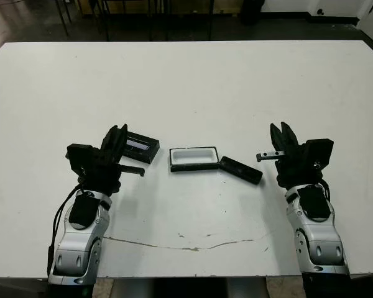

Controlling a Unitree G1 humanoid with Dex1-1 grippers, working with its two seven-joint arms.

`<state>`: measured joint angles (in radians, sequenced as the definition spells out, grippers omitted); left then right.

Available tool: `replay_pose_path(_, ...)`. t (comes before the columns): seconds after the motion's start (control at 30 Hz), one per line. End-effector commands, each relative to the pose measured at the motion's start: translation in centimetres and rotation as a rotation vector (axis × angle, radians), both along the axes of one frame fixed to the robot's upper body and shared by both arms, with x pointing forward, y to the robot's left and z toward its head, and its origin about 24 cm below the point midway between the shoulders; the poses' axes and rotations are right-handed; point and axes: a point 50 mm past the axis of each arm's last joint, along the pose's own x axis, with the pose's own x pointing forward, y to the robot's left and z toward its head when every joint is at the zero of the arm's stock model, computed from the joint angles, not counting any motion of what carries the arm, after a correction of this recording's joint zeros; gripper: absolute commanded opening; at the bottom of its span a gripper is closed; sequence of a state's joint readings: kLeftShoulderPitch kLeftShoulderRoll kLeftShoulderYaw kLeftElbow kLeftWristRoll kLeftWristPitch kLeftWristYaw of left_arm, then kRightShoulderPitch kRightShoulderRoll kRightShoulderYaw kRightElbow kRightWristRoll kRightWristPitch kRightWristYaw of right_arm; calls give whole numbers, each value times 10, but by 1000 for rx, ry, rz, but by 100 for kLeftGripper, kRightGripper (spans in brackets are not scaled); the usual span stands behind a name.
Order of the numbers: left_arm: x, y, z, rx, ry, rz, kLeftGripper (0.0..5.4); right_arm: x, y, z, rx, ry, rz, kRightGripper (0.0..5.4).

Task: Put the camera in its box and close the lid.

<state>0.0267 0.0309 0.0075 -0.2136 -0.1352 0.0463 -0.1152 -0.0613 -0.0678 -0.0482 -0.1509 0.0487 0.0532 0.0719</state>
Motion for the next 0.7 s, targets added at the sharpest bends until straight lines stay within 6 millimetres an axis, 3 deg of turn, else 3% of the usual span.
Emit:
replay_pose_path(0.03, -2, 1, -5, 12, 33, 7, 2, -2, -2, -6, -10, 36, -3, 0)
replay_pose_path(0.27, 1, 1, -5, -1, 38, 9, 2, 3, -5, -8, -25, 62, 8, 0)
replay_pose_path(0.37, 0, 1, -5, 7, 33, 11, 2, 4, -12, -6, -39, 64, 89, 0)
replay_pose_path(0.63, -3, 1, -4, 3, 24, 25, 2, 6, -44, 28, -128, 87, 405, 0)
replay_pose_path(0.7, -4, 1, -4, 5, 25, 24, 0, 6, -50, 39, -167, 135, 513, 23)
